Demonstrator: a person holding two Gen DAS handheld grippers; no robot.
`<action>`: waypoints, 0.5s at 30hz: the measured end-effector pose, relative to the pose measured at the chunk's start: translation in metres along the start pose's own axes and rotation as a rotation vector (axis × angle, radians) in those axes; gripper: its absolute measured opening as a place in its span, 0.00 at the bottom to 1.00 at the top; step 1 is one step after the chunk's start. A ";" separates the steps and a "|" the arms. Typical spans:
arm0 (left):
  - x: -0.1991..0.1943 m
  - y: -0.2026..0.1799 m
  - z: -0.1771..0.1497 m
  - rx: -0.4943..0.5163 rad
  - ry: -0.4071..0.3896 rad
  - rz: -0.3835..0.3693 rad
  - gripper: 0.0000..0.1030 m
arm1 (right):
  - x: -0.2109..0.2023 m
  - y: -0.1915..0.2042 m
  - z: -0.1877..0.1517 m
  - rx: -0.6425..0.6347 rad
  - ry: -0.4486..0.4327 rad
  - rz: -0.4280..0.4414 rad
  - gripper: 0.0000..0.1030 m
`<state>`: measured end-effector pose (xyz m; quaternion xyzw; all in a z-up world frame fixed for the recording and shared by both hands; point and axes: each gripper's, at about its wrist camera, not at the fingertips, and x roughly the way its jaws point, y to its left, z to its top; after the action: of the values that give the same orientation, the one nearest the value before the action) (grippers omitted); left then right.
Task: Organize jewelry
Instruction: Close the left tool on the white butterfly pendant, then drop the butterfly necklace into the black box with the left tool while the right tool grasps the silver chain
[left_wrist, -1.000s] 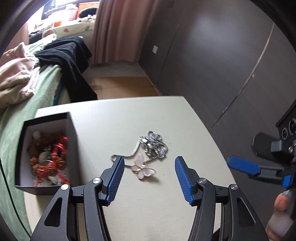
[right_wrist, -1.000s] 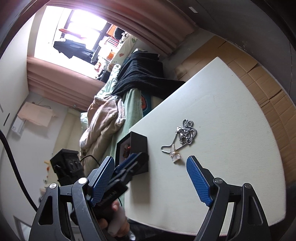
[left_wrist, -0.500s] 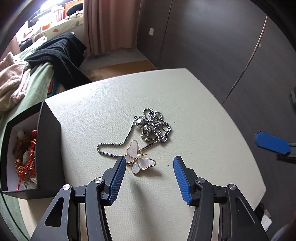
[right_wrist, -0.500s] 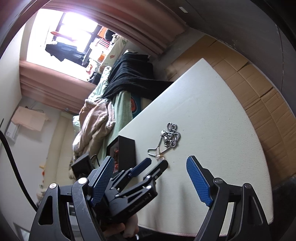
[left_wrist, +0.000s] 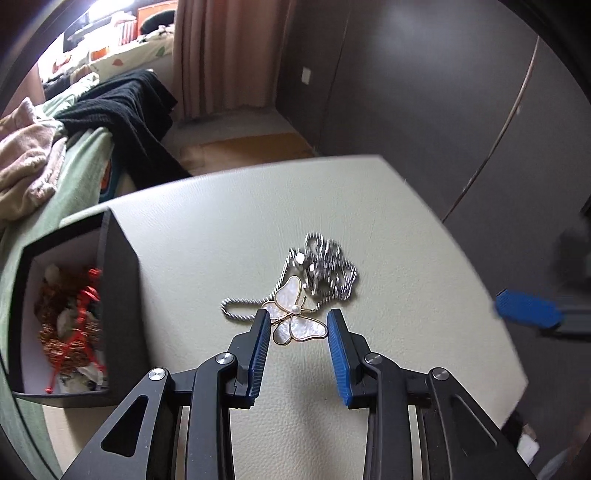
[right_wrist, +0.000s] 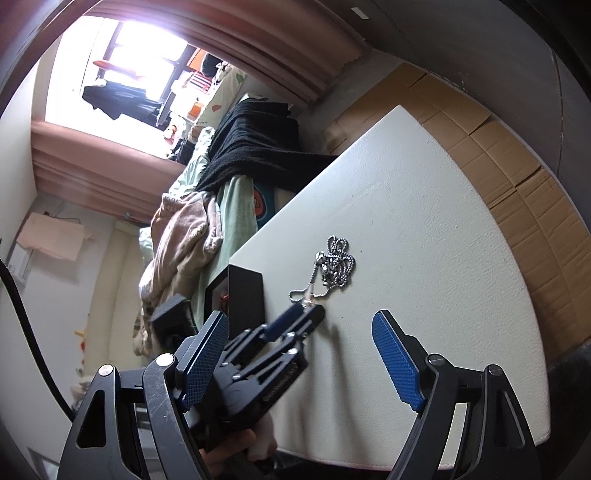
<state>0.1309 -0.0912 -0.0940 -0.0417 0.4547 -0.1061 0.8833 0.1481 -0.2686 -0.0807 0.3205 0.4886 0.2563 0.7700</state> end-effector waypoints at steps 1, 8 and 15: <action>-0.007 0.004 0.002 -0.014 -0.014 -0.007 0.32 | 0.002 0.000 0.000 -0.001 0.002 -0.002 0.78; -0.042 0.028 0.011 -0.088 -0.090 -0.022 0.32 | 0.020 0.005 -0.001 -0.026 0.018 -0.043 0.78; -0.068 0.058 0.016 -0.168 -0.153 -0.019 0.32 | 0.037 0.017 0.001 -0.091 -0.007 -0.098 0.73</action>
<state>0.1145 -0.0200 -0.0404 -0.1279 0.3929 -0.0723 0.9078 0.1622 -0.2311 -0.0893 0.2618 0.4888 0.2390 0.7971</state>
